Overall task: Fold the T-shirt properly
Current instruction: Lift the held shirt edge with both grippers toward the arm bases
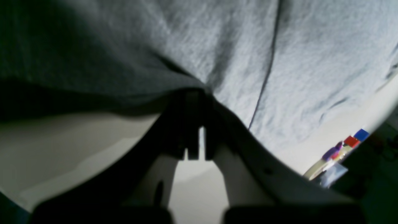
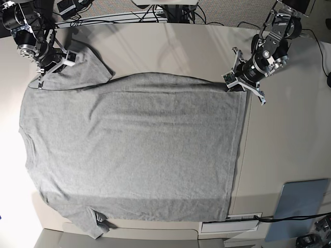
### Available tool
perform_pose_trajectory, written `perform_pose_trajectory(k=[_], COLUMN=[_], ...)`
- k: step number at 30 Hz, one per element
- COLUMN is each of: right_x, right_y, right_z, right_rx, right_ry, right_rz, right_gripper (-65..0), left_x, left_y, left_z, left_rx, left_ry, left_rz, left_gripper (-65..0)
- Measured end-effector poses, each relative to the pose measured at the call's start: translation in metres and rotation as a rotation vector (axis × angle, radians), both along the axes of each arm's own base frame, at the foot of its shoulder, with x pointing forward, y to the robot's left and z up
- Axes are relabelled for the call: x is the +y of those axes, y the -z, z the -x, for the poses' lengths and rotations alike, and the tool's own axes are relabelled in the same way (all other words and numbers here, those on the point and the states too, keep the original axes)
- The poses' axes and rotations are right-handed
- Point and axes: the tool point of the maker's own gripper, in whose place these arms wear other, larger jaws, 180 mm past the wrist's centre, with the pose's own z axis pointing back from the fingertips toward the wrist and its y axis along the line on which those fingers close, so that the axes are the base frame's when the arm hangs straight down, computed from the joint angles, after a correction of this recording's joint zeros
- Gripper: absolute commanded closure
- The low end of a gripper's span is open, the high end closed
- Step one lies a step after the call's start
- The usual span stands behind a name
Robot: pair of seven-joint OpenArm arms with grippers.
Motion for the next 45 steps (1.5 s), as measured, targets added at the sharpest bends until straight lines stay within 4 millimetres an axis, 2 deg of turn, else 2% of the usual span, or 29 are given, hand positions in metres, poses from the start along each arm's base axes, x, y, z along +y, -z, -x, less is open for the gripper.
perform_pose_trajectory(k=[2, 5, 9, 13, 17, 24, 32, 37, 40, 45], right_x=[-0.007, -0.014, -0.013, -0.008, -0.004, -0.004, -0.002, 0.000, 0.002, -0.004], right_y=[-0.003, -0.009, -0.025, -0.029, -0.033, -0.031, -0.044, -0.044, -0.045, -0.060], right_z=[-0.003, 0.004, 0.007, 0.027, 0.041, 0.080, 0.106, 0.121, 0.122, 0.093], right_rx=[-0.037, -0.029, -0.040, -0.002, 0.004, 0.085, 0.101, 0.113, 0.104, -0.069], right_ry=[0.056, 0.087, 0.076, 0.089, 0.100, 0.103, 0.116, 0.124, 0.130, 0.105], right_rz=[0.023, 0.055, 0.090, 0.101, 0.126, 0.152, 0.144, 0.124, 0.112, 0.159], right_gripper=[0.0, 0.0, 0.0, 0.0, 0.0, 0.0, 0.0, 0.0, 0.0, 0.0], left_x=[0.000, 0.001, 0.022, 0.037, 0.037, 0.041, 0.047, 0.043, 0.042, 0.045], left_y=[0.000, 0.001, 0.000, -0.003, -0.005, -0.007, -0.013, -0.015, -0.017, -0.024], left_z=[0.000, 0.004, 0.025, 0.054, 0.081, 0.111, 0.145, 0.171, 0.172, 0.139], left_rx=[0.001, 0.009, 0.039, 0.110, 0.155, 0.214, 0.296, 0.371, 0.369, 0.270], left_ry=[-0.007, -0.009, 0.000, -0.006, 0.030, 0.041, 0.063, 0.122, 0.119, 0.048], left_rz=[0.008, 0.009, -0.115, -0.182, -0.207, -0.249, -0.277, -0.282, -0.279, -0.277], left_gripper=[0.0, 0.0, 0.0, 0.0, 0.0, 0.0, 0.0, 0.0, 0.0, 0.0])
